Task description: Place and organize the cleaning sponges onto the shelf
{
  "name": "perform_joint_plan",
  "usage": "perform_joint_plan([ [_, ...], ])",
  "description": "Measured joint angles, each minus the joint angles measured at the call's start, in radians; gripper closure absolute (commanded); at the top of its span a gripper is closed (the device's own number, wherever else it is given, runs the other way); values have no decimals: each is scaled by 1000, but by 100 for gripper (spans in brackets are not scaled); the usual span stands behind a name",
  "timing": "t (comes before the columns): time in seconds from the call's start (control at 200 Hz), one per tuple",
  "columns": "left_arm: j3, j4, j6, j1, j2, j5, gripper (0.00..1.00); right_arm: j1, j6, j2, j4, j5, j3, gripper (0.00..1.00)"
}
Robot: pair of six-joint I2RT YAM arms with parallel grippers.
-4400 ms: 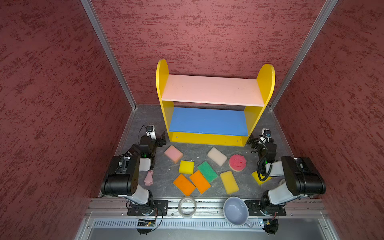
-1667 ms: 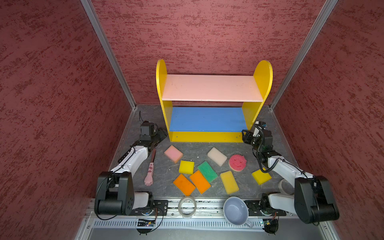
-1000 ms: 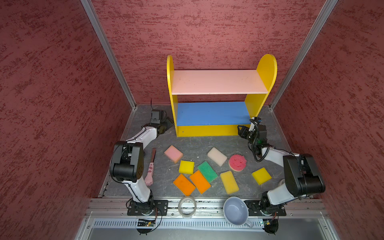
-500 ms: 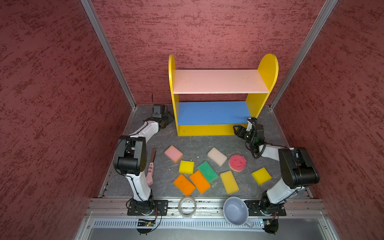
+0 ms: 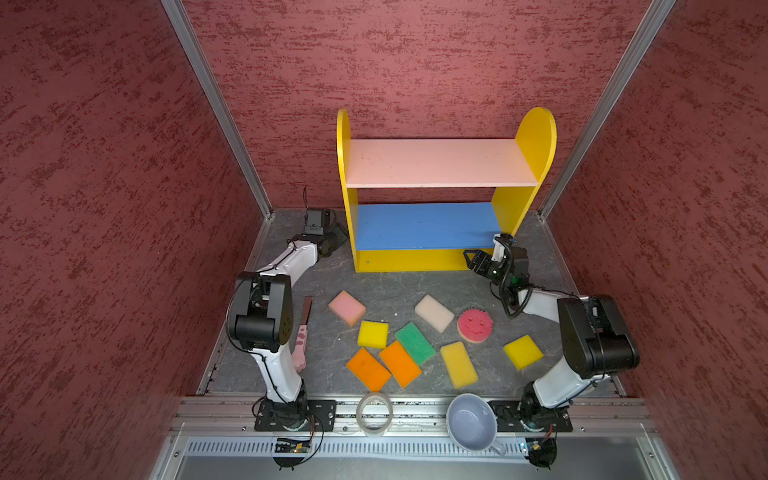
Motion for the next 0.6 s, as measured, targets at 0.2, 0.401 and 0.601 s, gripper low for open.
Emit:
perform_joint_plan([
  [0.2, 0, -21, 0, -3, -10, -11, 34, 0, 0, 0, 0, -8, 0, 24],
  [0.401, 0, -38, 0, -4, -15, -18, 34, 0, 1, 0, 0, -14, 0, 25],
  [0.601, -26, -55, 0, -7, -77, -23, 34, 0, 2, -15, -3, -14, 0, 25],
])
